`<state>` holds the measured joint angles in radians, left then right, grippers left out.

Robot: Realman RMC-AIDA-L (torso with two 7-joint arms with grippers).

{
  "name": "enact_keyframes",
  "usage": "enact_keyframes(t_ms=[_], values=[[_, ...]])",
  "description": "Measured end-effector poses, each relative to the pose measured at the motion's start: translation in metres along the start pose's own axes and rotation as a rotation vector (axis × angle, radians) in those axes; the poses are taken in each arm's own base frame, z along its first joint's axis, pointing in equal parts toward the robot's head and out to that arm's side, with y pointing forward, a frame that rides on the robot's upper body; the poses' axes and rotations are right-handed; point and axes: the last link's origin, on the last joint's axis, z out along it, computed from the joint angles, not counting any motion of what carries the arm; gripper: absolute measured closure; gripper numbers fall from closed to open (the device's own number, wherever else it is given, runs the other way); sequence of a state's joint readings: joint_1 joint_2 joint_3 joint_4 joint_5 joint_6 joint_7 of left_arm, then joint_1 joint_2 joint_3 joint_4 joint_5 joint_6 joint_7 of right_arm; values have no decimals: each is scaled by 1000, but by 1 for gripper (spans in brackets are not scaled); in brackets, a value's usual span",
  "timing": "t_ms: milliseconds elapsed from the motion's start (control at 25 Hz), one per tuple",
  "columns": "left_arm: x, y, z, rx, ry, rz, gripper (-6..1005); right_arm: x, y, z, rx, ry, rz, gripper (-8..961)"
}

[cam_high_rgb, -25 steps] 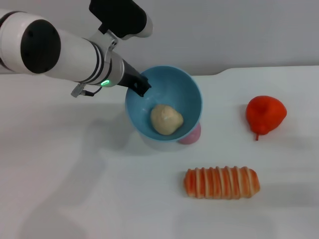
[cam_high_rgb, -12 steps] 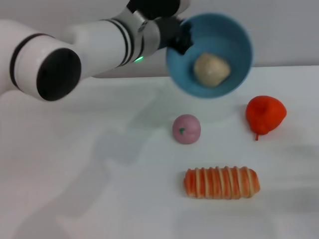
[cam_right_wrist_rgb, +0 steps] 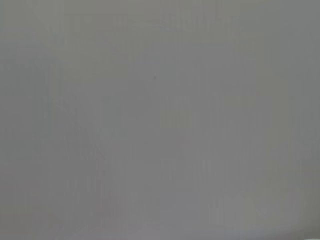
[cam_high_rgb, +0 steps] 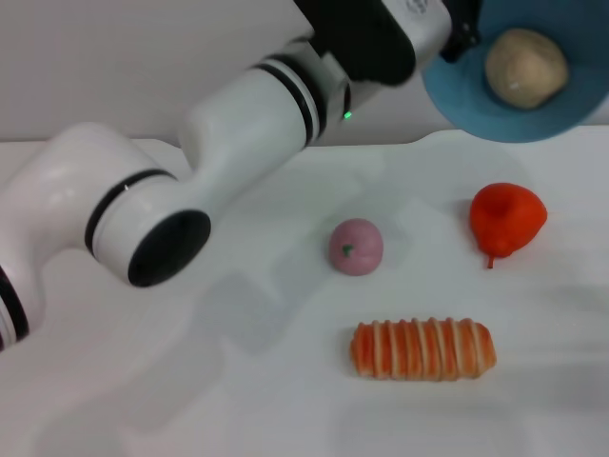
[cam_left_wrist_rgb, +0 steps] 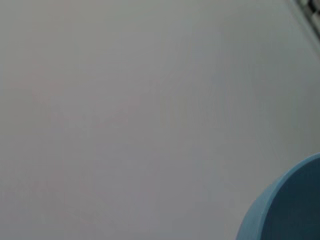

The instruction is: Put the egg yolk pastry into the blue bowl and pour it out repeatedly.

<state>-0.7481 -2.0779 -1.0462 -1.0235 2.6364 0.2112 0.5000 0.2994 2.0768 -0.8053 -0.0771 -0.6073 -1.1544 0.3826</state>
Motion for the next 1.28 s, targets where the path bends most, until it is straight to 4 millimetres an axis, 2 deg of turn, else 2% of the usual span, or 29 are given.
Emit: enact_keyframes(t_ms=[320, 600, 880, 1040, 1280], values=[[6, 10, -4, 38, 138, 1, 1000, -3, 4, 6, -13, -10, 0, 241], [6, 11, 10, 2, 90, -8, 1000, -4, 7, 9, -26, -12, -2, 242], [16, 14, 24, -37, 52, 36, 1000, -3, 7, 8, -22, -8, 2, 242], [5, 9, 27, -56, -33, 17, 1000, -2, 7, 8, -20, -4, 6, 242], [-29, -24, 16, -64, -270, -90, 1000, -4, 9, 10, -25, -9, 14, 242]])
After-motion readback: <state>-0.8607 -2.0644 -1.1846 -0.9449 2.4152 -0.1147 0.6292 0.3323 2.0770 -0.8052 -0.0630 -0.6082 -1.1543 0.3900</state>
